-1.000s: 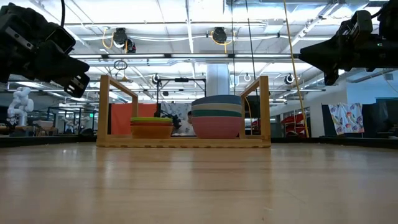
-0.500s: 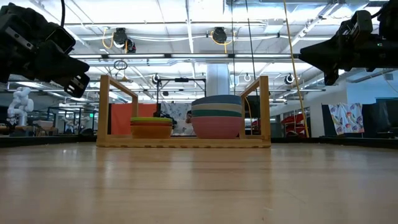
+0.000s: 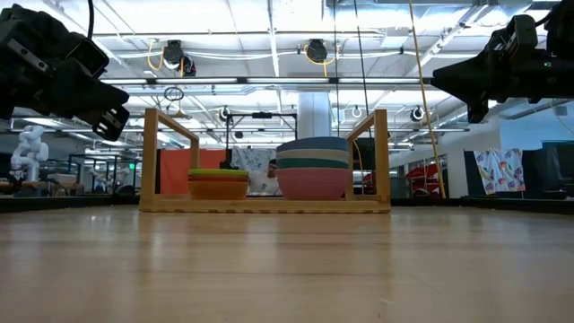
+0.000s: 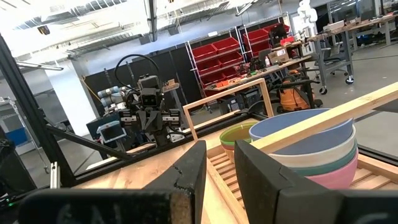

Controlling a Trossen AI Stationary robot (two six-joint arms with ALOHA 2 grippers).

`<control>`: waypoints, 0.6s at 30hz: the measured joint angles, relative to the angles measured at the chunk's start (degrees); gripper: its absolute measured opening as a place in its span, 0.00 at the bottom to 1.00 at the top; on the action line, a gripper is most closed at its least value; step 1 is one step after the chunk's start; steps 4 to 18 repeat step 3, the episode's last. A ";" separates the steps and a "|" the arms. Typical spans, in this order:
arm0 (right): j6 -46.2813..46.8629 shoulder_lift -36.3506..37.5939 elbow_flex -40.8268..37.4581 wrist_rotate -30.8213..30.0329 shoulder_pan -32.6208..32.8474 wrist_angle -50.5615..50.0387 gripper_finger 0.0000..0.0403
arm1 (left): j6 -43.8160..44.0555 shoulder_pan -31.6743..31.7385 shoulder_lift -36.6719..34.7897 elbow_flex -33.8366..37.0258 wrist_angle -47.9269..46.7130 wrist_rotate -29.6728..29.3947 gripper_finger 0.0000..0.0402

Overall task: Place and stack bowls onto a shelf
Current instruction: Return to Home Position

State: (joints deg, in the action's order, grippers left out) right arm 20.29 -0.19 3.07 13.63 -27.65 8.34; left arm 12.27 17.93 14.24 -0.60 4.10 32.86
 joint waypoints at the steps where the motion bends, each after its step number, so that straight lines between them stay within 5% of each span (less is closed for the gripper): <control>1: 0.00 0.00 0.01 0.00 0.00 0.02 0.19 | -0.02 0.02 0.00 0.00 0.00 0.01 0.02; 18: 0.00 0.00 0.00 0.00 -0.01 0.00 0.19 | 0.00 0.02 0.00 0.00 0.00 0.00 0.02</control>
